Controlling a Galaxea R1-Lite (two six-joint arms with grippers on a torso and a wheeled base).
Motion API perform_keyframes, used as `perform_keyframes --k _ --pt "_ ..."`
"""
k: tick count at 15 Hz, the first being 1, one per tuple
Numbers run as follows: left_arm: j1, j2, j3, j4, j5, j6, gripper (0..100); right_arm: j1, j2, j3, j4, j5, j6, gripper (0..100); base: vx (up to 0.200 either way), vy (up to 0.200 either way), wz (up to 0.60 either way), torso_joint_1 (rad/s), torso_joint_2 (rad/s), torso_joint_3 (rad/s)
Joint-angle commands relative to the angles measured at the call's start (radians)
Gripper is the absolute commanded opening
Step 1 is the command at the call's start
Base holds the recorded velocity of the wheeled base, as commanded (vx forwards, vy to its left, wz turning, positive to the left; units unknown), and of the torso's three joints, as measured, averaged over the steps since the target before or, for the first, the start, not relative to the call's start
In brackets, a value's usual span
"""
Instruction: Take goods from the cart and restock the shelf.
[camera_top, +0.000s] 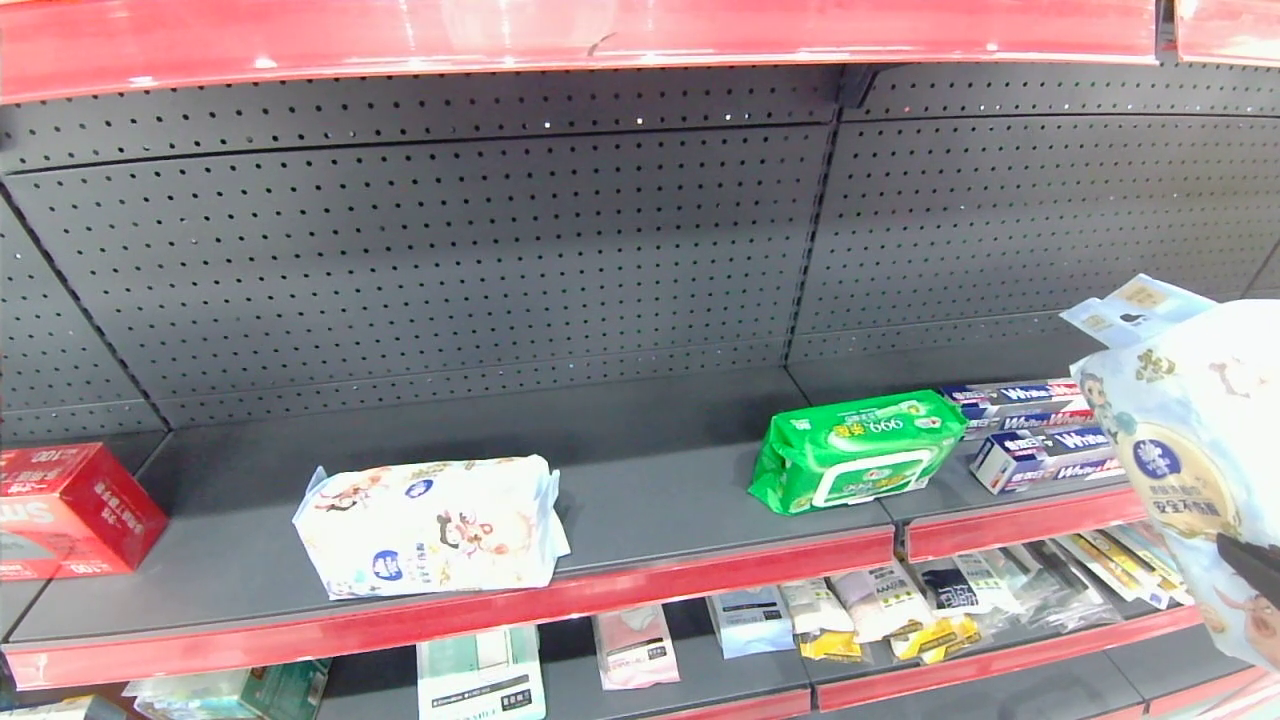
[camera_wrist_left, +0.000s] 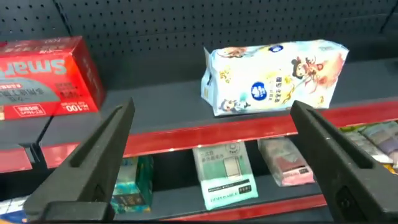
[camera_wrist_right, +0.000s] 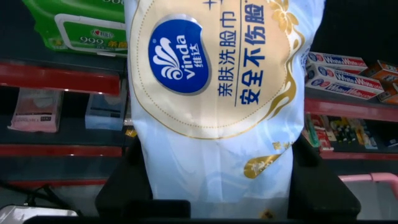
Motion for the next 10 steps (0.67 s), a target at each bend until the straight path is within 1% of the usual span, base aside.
perform_keyframes --k 1,2,3,4,6,7,8,9,10 --pt "0.000 0.000 0.035 -0.008 0.000 0.002 100 0.002 0.003 -0.001 -0.001 0.000 -0.002 0 0.000 0.000 0.00 0.000 0.00 0.000" --pt "0.000 0.000 0.050 -0.011 -0.009 -0.002 100 0.002 0.002 0.002 -0.001 0.002 -0.027 0 0.000 0.000 0.00 0.000 0.00 0.000" --pt "0.009 0.014 0.050 -0.011 0.010 -0.001 100 0.002 -0.003 0.002 -0.001 0.002 -0.033 0 0.000 0.000 0.00 0.000 0.00 0.000" --pt "0.059 0.012 0.050 -0.009 0.057 0.001 100 0.002 -0.001 0.002 -0.001 0.002 -0.034 0 0.000 0.000 0.00 0.000 0.00 0.000" --pt "0.098 -0.003 0.050 -0.011 0.077 -0.002 100 0.002 -0.003 0.004 -0.001 0.002 -0.034 0 0.000 0.000 0.00 0.000 0.00 0.000" --pt "0.085 0.003 0.050 -0.009 0.023 -0.008 100 0.002 -0.006 0.007 0.001 0.002 -0.034 0 0.000 0.000 0.00 0.000 0.00 0.000" --pt "0.032 0.007 0.048 -0.006 -0.073 -0.010 100 0.002 -0.001 0.007 -0.001 0.002 -0.034 0 0.000 0.000 0.00 0.000 0.00 0.000" --pt "-0.023 0.007 0.045 -0.003 -0.110 -0.010 100 0.002 -0.001 0.007 -0.001 0.002 -0.034 0 0.000 0.000 0.00 0.000 0.00 0.000" --pt "-0.080 -0.003 0.045 -0.002 -0.108 -0.012 100 0.002 0.002 0.002 -0.001 0.003 -0.034 0 0.000 0.000 0.00 0.000 0.00 0.000"
